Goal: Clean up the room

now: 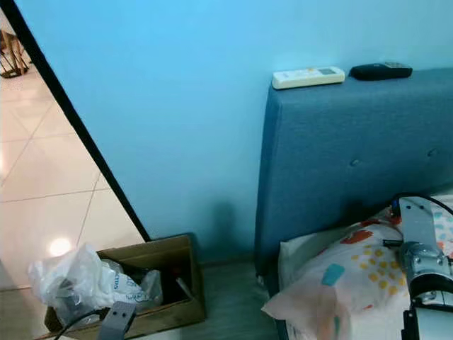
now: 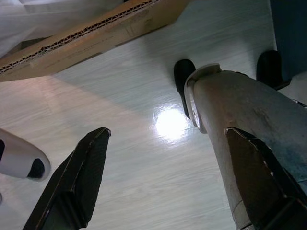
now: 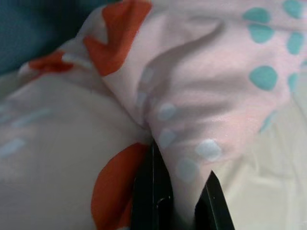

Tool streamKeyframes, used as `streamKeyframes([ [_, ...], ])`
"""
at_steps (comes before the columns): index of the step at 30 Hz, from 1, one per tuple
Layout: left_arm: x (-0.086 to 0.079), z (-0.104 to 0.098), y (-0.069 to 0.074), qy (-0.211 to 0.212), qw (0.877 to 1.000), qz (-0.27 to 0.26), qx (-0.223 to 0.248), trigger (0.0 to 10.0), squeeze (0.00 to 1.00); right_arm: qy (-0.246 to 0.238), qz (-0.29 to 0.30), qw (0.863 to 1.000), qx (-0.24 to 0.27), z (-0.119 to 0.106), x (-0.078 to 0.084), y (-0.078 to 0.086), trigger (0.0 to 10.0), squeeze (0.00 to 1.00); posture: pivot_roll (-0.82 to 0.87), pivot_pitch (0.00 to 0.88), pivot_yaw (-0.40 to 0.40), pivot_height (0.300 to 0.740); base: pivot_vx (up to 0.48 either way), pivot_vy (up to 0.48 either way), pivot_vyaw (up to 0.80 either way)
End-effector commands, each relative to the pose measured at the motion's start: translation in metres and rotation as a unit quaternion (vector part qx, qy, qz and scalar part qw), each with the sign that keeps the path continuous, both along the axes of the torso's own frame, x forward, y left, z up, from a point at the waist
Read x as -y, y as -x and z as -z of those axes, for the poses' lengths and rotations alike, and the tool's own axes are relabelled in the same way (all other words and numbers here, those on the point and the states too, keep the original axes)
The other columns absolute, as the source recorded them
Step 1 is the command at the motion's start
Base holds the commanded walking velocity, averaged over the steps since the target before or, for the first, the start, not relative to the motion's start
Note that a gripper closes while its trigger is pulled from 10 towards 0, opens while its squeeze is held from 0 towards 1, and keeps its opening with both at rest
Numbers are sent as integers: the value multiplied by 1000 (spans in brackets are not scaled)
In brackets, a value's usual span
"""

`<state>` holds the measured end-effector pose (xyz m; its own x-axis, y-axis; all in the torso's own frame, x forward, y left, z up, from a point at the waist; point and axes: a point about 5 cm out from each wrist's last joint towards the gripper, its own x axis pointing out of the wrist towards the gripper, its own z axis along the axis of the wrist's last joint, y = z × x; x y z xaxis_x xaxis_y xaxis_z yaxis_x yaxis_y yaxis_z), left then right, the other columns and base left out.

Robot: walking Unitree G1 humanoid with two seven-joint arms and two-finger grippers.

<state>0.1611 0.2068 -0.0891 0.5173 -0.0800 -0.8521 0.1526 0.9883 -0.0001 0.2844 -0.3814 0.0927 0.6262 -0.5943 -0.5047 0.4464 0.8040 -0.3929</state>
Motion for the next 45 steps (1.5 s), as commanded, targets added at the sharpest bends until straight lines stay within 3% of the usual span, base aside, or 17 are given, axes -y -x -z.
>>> streamKeyframes([
  [1,3,3,5,0,1000,3,-15,10000,0,-21,32,997,69,-12,4,-5,10000,0,-8,69,21,740,0,0,0],
  [3,3,3,5,1,1000,3,-14,10000,0,-26,42,994,95,-18,5,-7,10000,0,-8,69,21,740,0,0,0],
  [5,3,3,4,1,1000,2,-14,10000,0,70,34,990,114,-41,16,-10,10000,0,-1,70,17,740,0,0,0],
  [9,3,3,4,1,1000,3,-14,10000,0,118,14,982,148,-61,16,-18,10000,0,-3,74,19,740,0,0,0],
  [13,0,3,7,-2,1000,6,-17,10000,0,132,-17,975,177,-82,14,-29,10000,0,-2,88,23,740,0,0,0],
  [18,-9,6,19,-8,1000,8,-27,10000,0,174,-48,969,166,-104,15,-37,10000,0,8,140,28,740,0,0,0],
  [27,-29,9,48,-14,999,14,-42,10000,0,271,-27,950,151,-146,42,-26,10000,0,47,247,40,740,0,0,0],
  [32,-40,6,57,-14,999,26,-40,10000,0,331,16,927,178,-191,58,-14,10000,0,72,335,54,740,0,0,0],
  [33,-40,6,57,-14,999,26,-40,10000,0,331,16,927,178,-191,58,-14,10000,0,72,335,54,740,0,0,0],
  [36,-50,2,63,-10,999,33,-27,10000,0,381,16,904,193,-224,58,-12,10000,0,89,381,54,740,0,0,0],
  [41,-55,0,71,-5,999,39,-19,10000,0,391,8,899,196,-232,55,-15,10000,0,95,419,49,740,0,0,0],
  [42,-57,0,74,-3,999,41,-17,10000,0,382,7,902,201,-230,54,-17,10000,0,99,446,49,740,0,0,0],
  [45,-59,-2,84,2,999,49,-14,10000,0,292,23,926,239,-205,53,-20,10000,0,121,475,59,740,0,0,0],
])
